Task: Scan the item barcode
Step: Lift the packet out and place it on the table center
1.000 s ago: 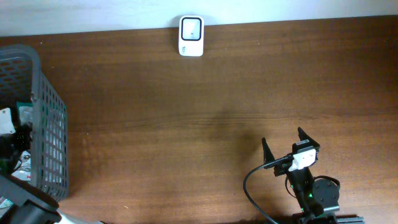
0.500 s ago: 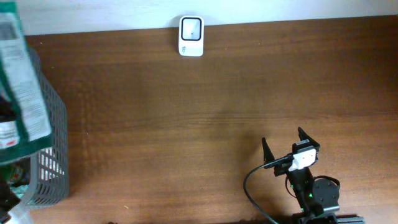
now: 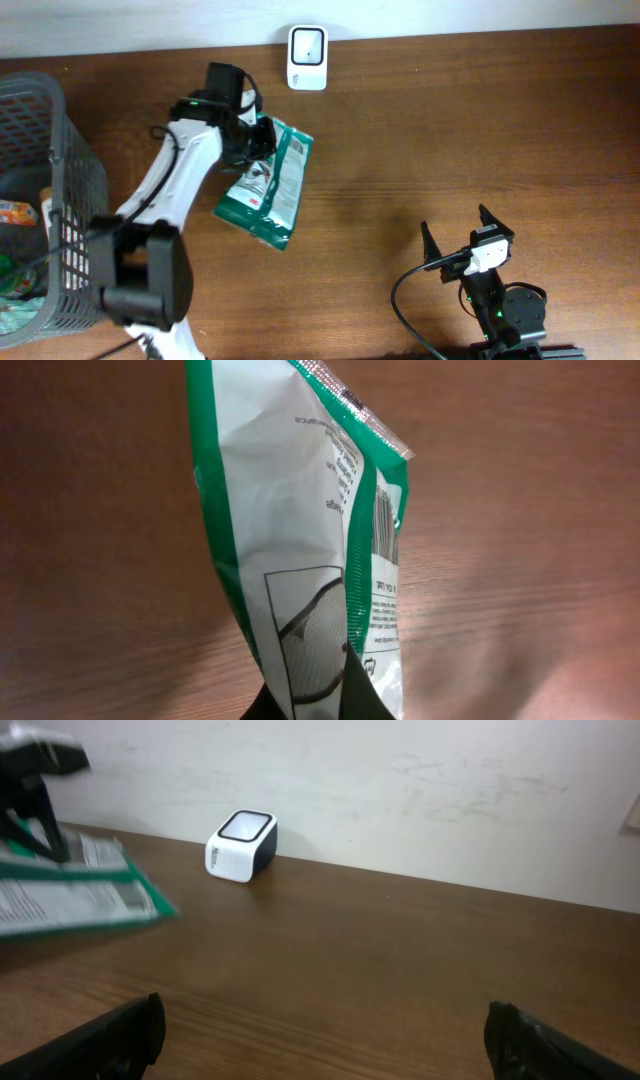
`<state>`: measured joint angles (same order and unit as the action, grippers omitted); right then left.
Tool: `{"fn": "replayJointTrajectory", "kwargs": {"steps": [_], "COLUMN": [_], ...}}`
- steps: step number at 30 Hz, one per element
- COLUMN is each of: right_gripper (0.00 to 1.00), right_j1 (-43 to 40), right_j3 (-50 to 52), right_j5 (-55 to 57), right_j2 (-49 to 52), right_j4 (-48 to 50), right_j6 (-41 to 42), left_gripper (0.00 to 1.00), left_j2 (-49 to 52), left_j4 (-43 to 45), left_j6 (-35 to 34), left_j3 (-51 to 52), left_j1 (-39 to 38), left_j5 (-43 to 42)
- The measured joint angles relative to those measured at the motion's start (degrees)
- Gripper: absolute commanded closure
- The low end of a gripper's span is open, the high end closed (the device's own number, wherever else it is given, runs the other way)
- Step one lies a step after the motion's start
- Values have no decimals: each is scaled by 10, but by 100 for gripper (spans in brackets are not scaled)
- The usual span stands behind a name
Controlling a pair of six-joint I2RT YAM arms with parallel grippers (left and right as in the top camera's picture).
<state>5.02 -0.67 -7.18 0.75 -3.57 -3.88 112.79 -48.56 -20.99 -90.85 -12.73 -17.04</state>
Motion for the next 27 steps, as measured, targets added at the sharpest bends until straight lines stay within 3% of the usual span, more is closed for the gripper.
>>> {"fn": "replayJointTrajectory", "kwargs": {"steps": [2, 3, 4, 10, 14, 20, 24, 27], "right_gripper": [2, 1, 2, 2, 2, 2, 2, 2], "right_j1": [0, 0, 0, 0, 0, 0, 0, 0], "right_j3": [0, 0, 0, 0, 0, 0, 0, 0], "right_j5": [0, 0, 0, 0, 0, 0, 0, 0], "right_j2": [0, 0, 0, 0, 0, 0, 0, 0], "right_j4": [0, 0, 0, 0, 0, 0, 0, 0], "right_j6": [0, 0, 0, 0, 0, 0, 0, 0], "left_gripper": [100, 83, 1, 1, 1, 0, 9, 9], "left_j2": [61, 74, 95, 97, 91, -83, -187, -245], "left_j4": [29, 32, 43, -15, -31, -71, -116, -147], "left_j6": [-42, -51, -72, -82, -9, 173, 202, 206], "left_j3": [0, 0, 0, 0, -24, -145, -148, -149], "left_j1": [-20, -26, -39, -51, -48, 32, 200, 394], "left_j5": [1, 1, 2, -43, -33, 39, 64, 76]}}
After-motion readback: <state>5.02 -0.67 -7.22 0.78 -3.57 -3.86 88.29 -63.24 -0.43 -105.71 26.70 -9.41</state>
